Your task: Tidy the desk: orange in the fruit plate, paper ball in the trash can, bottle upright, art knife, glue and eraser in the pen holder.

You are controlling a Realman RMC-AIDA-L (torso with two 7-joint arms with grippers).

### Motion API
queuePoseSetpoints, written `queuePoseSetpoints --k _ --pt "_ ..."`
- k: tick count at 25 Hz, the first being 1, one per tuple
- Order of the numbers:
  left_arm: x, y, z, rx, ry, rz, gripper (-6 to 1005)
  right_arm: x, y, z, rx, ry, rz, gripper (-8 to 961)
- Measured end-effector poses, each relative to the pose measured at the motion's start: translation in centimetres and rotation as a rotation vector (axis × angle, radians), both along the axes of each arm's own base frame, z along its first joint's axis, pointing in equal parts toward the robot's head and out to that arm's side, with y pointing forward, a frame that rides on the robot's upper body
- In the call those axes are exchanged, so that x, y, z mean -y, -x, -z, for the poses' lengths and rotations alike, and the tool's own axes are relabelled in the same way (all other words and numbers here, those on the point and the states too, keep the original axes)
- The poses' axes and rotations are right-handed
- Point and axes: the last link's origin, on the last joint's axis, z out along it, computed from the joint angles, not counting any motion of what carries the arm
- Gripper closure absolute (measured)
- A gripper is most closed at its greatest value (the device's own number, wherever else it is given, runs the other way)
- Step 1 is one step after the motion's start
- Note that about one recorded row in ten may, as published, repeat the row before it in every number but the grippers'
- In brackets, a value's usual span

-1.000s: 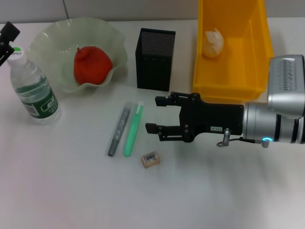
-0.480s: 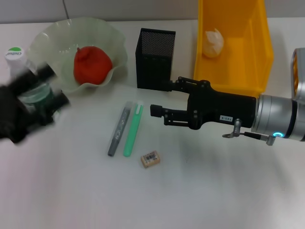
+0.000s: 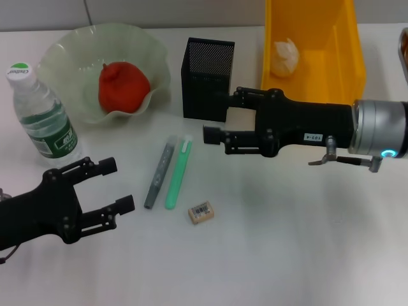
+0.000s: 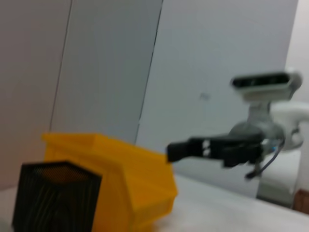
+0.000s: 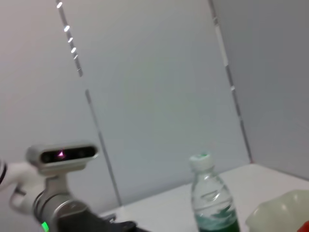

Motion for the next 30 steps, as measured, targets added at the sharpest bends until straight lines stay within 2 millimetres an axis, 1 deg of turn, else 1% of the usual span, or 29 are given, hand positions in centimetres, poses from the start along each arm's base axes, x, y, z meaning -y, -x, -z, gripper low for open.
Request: queuePoseSetpoints --k 6,11,14,15,16,21,23,26,30 --pt "0.1 0.6 1.0 -0.059 -0.014 -0.005 206 -0.4 0.8 -1.4 0.096 0.047 -0.066 177" --pt "0.0 0.7 1.3 -0.075 -0.008 -0.008 206 -1.5 2.3 -2.5 0.244 0.102 -0.105 177" --pt "0.0 0.7 1.4 -0.076 -0.008 -0.007 207 -2.4 3.8 -2.7 0.346 0.149 -0.15 177" --pt "-0.1 0.6 1.3 -0.075 -0.007 -0.005 207 -2.9 4.9 -2.6 0.413 0.183 -0.188 177" --pt "-0.1 0.6 1.3 -0.074 -0.006 -0.004 207 -2.9 4.9 -2.6 0.413 0.183 -0.188 177" --pt "-0.1 0.6 1.3 -0.071 -0.003 -0.005 207 -3.7 7.5 -2.1 0.536 0.213 -0.277 177" --pt "-0.1 0.6 1.3 -0.07 -0.002 -0.006 207 -3.8 8.1 -1.9 0.557 0.207 -0.298 177" --pt "0.0 0.6 1.3 -0.069 -0.005 -0.01 207 -4.1 8.4 -1.5 0.558 0.189 -0.28 177" --pt "0.0 0.6 1.3 -0.065 -0.009 -0.014 208 -4.0 7.8 -0.7 0.518 0.173 -0.208 177"
